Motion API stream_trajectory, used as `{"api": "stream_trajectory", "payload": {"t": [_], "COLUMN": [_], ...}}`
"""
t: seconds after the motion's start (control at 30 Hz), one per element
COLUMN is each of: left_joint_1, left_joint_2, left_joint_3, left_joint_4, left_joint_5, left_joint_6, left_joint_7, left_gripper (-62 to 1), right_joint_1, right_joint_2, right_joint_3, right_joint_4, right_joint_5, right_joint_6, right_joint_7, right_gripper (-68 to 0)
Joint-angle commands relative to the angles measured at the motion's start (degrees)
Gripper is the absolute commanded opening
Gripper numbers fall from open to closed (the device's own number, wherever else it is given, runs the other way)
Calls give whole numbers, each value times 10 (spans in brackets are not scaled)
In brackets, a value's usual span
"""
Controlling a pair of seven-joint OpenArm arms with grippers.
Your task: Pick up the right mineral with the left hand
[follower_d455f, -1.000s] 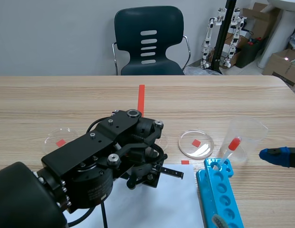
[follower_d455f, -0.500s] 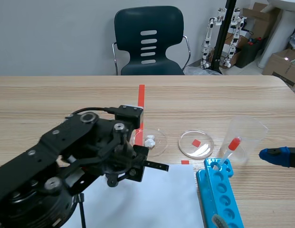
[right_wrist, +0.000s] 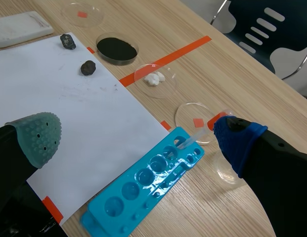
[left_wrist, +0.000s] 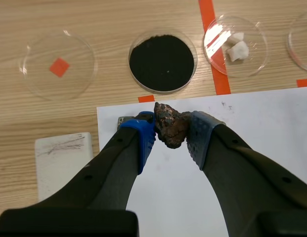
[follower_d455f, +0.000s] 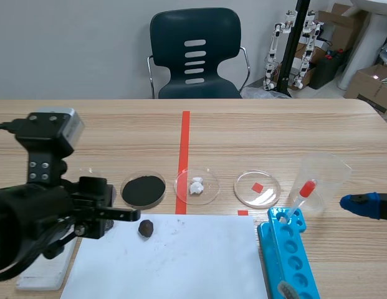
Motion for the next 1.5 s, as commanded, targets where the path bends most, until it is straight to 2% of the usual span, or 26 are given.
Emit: {"api": "stream_trajectory", "payload": {"t": [0.0, 0.23, 0.33, 0.5, 0.6, 0.7, 0.8, 1.47], "left_joint_1": [33, 164, 212, 282, 306, 309, 308, 308], "left_joint_2": [-3, -5, -5, -5, -4, -4, -5, -4], "left_joint_3": [-20, -132, -171, -219, -224, -223, -223, -223], "left_joint_4": [20, 75, 81, 84, 84, 84, 84, 84], "left_joint_5": [1, 1, 1, 1, 5, 5, 5, 1], "left_joint_6": [-28, -196, -253, -316, -347, -376, -385, -385], "left_joint_7": [-30, -168, -228, -321, -368, -387, -398, -401], "left_gripper": [-509, -509, -509, -509, -509, -509, -509, -509], "right_joint_1": [2, 2, 2, 2, 2, 2, 2, 2], "right_joint_2": [3, 3, 3, 3, 3, 3, 3, 3], "right_joint_3": [5, 5, 5, 5, 5, 5, 5, 5], "right_joint_4": [5, 5, 5, 5, 5, 5, 5, 5], "right_joint_5": [4, 4, 4, 4, 4, 4, 4, 4], "right_joint_6": [0, 0, 0, 0, 0, 0, 0, 0], "right_joint_7": [7, 7, 7, 7, 7, 7, 7, 7], "right_gripper": [-20, -20, -20, -20, -20, -20, -20, -20]}}
